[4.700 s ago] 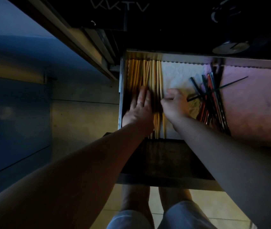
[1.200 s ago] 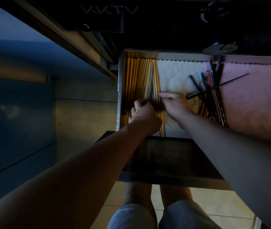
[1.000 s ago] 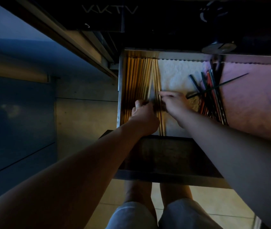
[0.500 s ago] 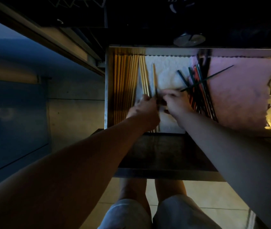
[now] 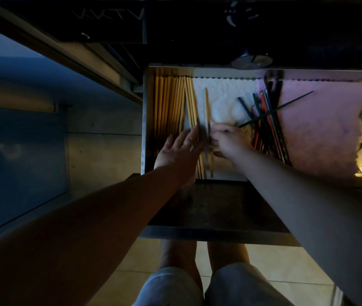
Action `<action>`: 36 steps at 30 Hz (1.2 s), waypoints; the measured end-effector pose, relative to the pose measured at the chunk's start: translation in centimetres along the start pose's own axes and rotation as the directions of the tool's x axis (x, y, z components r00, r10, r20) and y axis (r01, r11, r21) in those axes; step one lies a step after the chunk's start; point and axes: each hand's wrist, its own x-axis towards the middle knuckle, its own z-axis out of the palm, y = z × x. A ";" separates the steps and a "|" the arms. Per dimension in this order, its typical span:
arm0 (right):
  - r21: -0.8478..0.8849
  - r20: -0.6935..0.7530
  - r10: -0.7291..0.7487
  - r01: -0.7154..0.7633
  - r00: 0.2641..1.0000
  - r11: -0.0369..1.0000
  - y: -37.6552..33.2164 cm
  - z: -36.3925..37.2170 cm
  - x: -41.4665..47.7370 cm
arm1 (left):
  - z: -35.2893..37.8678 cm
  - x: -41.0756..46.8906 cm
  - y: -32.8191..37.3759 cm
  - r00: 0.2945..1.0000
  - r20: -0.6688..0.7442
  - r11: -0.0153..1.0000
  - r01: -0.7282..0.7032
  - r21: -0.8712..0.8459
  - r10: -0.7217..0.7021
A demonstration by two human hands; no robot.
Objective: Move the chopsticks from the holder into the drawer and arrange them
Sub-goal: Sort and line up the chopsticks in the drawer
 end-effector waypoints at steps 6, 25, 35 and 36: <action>-0.023 -0.023 0.004 -0.005 1.000 1.000 0.0 0.5 0.4 | 0.1 0.1 -0.7 0.998 -0.003 0.990 -0.059 -0.124 0.059; -0.361 -0.069 -0.299 0.256 0.952 0.897 -0.8 2.3 -0.6 | 0.6 0.0 -2.5 1.000 -0.014 0.989 0.015 -0.145 -0.017; -0.710 -0.143 -0.419 0.202 0.897 0.675 -2.1 5.0 0.2 | -0.9 -0.6 -1.8 0.989 -0.009 0.989 0.150 0.013 -0.150; -0.721 -0.155 -0.422 0.189 0.893 0.666 -2.3 5.3 0.4 | -1.0 -0.6 -2.0 0.991 -0.022 0.988 0.136 0.073 -0.134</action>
